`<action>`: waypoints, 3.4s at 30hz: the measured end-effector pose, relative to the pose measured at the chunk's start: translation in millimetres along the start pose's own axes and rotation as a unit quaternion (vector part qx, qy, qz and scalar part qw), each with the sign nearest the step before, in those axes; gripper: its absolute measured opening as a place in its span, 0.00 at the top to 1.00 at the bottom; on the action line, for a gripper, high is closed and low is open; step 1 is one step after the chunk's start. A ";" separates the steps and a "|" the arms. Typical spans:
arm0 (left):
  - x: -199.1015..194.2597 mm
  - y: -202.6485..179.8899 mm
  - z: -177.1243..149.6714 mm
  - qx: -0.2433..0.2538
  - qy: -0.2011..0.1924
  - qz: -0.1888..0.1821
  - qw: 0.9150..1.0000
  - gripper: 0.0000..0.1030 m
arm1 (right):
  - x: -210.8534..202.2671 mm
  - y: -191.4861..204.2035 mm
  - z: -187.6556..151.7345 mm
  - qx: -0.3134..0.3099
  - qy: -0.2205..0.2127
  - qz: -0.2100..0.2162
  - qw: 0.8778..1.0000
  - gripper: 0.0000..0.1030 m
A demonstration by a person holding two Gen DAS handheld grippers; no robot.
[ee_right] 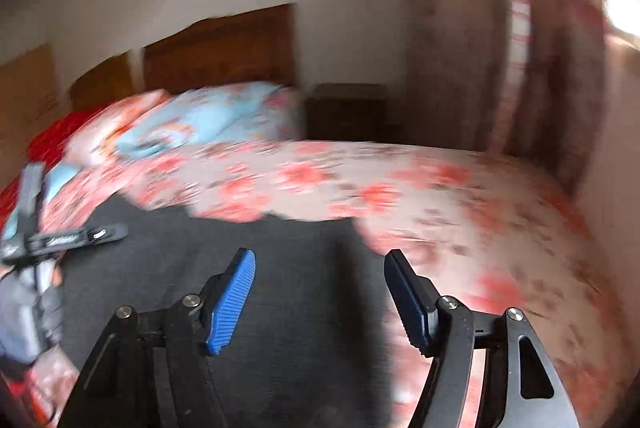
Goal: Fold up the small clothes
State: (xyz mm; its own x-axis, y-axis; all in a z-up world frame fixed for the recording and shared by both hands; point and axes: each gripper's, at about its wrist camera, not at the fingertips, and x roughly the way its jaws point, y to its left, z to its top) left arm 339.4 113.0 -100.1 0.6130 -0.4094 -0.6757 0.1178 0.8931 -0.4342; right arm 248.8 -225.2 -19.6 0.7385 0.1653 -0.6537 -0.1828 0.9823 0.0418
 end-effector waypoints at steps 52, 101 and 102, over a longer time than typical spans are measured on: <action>7.1 -10.7 6.0 -0.008 0.012 0.026 1.000 0.72 | 119.8 -18.7 25.3 0.064 0.147 0.037 0.986 0.00; -3.3 -55.3 -43.7 0.098 0.012 0.098 0.990 0.71 | 72.0 94.2 -17.2 -0.119 0.116 0.030 0.986 0.00; -8.9 -53.5 -45.8 0.101 0.013 0.102 0.990 0.71 | 69.9 80.8 -19.3 -0.102 0.123 0.028 0.987 0.00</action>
State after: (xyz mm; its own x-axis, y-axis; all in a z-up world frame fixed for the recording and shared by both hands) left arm 291.9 60.3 -98.1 0.6198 -0.2189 -0.7536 0.1483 0.9757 -0.1615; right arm 273.2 -136.0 -76.5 0.5483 0.1676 -0.8193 -0.3641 0.9298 -0.0535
